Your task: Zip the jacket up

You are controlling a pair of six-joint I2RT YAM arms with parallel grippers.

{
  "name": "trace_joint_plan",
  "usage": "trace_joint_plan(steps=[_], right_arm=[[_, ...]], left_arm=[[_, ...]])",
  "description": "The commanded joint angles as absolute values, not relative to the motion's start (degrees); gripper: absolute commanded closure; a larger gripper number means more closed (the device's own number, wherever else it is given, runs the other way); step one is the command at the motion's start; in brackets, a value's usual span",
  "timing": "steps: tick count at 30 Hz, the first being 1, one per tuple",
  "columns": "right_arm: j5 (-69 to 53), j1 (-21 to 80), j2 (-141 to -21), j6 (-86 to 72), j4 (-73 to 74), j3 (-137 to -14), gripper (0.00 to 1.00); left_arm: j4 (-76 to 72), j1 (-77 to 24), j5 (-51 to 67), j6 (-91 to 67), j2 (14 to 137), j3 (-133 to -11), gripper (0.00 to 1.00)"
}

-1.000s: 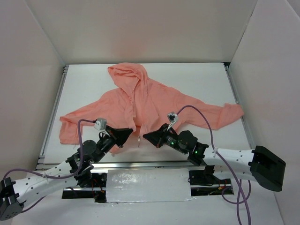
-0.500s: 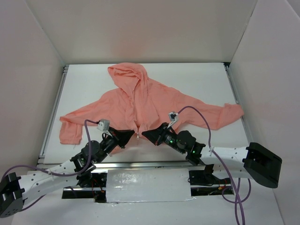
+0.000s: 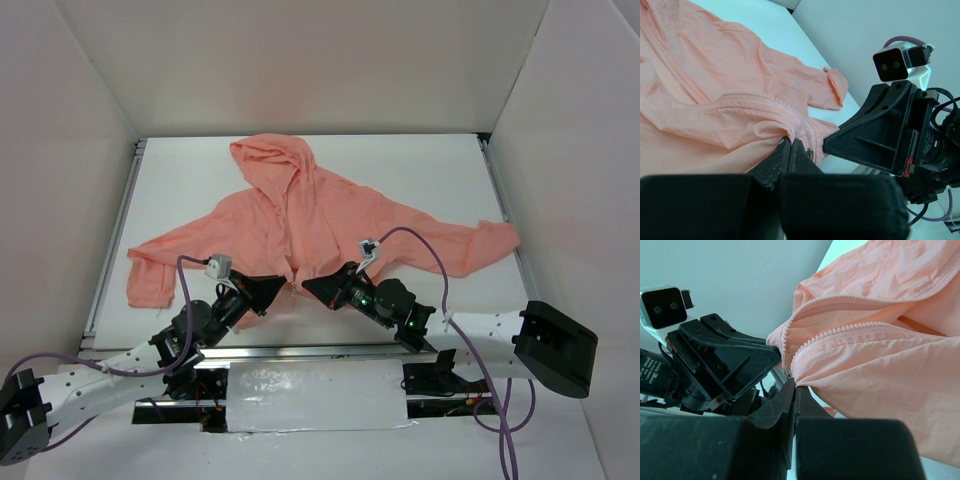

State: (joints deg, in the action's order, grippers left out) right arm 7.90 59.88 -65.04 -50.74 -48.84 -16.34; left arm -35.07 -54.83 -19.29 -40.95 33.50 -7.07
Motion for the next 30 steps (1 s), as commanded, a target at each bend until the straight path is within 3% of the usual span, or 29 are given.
trace_joint_plan(steps=[1, 30], right_arm=[[9.5, 60.4, -65.1, -51.5, -52.6, -16.2, 1.00], [11.5, 60.5, -65.7, -51.7, -52.3, -16.9, 1.00]], left_arm=[[-39.2, -54.7, -20.5, -41.5, 32.6, -6.9, 1.00], [-39.8, -54.7, -19.5, -41.6, 33.7, -6.5, 1.00]])
